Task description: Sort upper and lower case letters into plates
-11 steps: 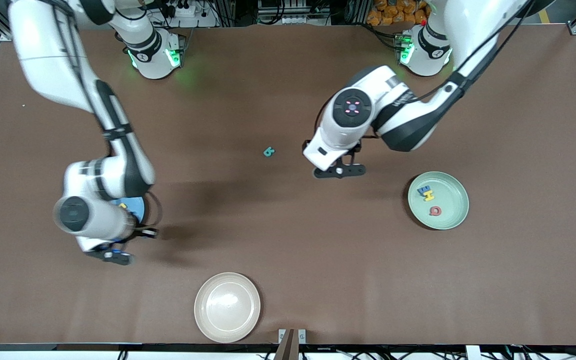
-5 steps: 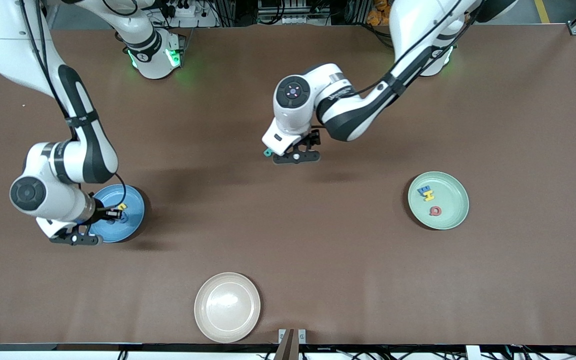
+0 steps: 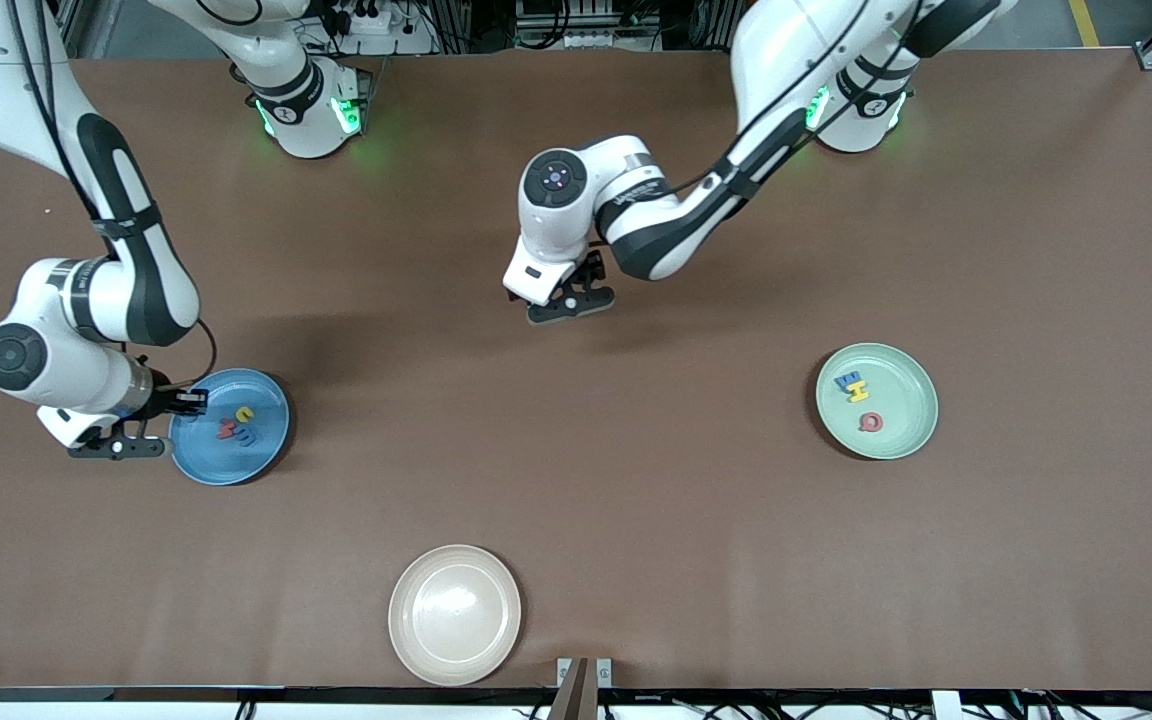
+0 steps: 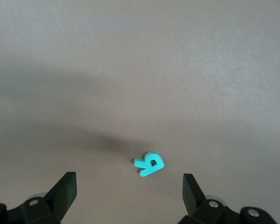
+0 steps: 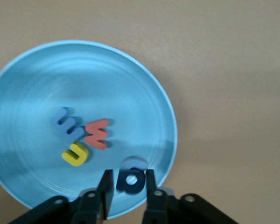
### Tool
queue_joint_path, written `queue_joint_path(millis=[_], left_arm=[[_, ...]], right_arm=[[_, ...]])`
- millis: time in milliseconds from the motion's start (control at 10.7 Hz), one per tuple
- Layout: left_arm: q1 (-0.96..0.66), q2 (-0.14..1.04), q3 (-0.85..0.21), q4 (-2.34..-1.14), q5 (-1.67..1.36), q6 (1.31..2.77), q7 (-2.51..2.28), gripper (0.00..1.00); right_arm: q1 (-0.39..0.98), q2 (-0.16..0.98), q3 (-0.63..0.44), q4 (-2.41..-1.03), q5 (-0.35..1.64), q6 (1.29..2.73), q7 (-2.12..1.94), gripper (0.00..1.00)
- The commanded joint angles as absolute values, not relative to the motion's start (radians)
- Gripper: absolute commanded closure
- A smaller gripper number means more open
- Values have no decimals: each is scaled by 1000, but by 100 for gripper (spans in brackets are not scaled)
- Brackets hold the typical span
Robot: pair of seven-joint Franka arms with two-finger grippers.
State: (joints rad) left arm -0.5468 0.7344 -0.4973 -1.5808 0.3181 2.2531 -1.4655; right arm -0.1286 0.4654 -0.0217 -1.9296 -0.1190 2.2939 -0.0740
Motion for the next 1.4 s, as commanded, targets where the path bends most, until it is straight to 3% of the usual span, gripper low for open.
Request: queue_joint_path(millis=[0,374,561,842,1309], left_arm=[[-630,774,-431,-1563,337,2322,-1604,0],[-686,810,-376,-1565,337,2365,-1732,0],[-692,822,-370,-1562,337,2370,-1776,0],[-764,833,-301,-1554,334,2390,-1831,0],[-769,859,-296,-1525,331,2390,-1833,0]], right_arm=[[-135,428,-2,-1964,-133,2298,-64,0],[-109,426,5,-1938,-132,2289,-60,0],[-89,398,6,-1889,-127,2214,-64,0],[-60,270,30,-1966,-124,2215,-78,0],[-57,98,77,-2089,-124,2212,-80,0]])
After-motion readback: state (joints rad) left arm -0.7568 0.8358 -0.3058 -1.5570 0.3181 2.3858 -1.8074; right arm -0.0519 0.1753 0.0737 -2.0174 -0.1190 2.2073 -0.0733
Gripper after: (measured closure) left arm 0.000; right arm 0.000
